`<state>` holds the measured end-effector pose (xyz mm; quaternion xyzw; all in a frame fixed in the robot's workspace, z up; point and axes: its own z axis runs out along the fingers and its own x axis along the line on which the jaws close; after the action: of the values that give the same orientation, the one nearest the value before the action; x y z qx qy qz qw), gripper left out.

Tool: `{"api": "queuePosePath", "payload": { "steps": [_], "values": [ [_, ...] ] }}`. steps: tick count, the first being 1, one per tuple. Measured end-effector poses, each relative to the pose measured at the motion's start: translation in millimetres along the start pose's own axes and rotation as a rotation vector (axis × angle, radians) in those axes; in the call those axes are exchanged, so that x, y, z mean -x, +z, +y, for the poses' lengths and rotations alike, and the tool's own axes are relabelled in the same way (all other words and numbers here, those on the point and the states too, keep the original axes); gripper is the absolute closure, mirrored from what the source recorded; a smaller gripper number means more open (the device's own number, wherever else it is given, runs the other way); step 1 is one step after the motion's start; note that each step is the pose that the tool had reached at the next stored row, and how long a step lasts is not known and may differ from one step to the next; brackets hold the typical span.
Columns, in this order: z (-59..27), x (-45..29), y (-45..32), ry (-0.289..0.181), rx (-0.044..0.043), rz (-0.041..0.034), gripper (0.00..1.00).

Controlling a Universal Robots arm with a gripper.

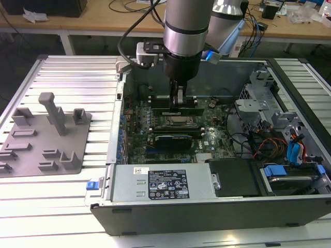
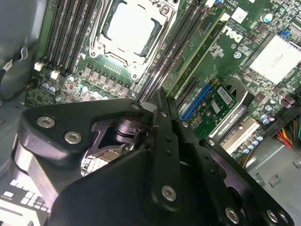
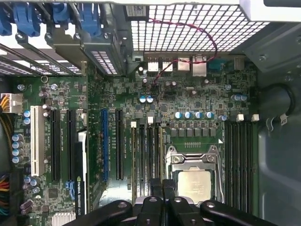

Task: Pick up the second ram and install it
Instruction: 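Insert the second ram into the second slot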

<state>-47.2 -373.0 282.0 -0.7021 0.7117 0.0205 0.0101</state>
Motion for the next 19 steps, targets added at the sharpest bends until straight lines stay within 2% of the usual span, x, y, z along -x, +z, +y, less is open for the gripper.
{"api": "queuePosePath", "payload": {
  "steps": [7, 10, 15, 19],
  "values": [
    [-0.2, 0.0, 9.7, 0.000, 0.0000, -0.0011, 0.91],
    [-0.2, -0.5, 18.0, 0.000, 0.0000, -0.0009, 0.91],
    [-0.3, -1.9, 19.1, 0.001, 0.0000, -0.0010, 0.91],
    [-0.4, -5.2, 23.2, 0.012, -0.0005, -0.0013, 0.91]
  ]
}}
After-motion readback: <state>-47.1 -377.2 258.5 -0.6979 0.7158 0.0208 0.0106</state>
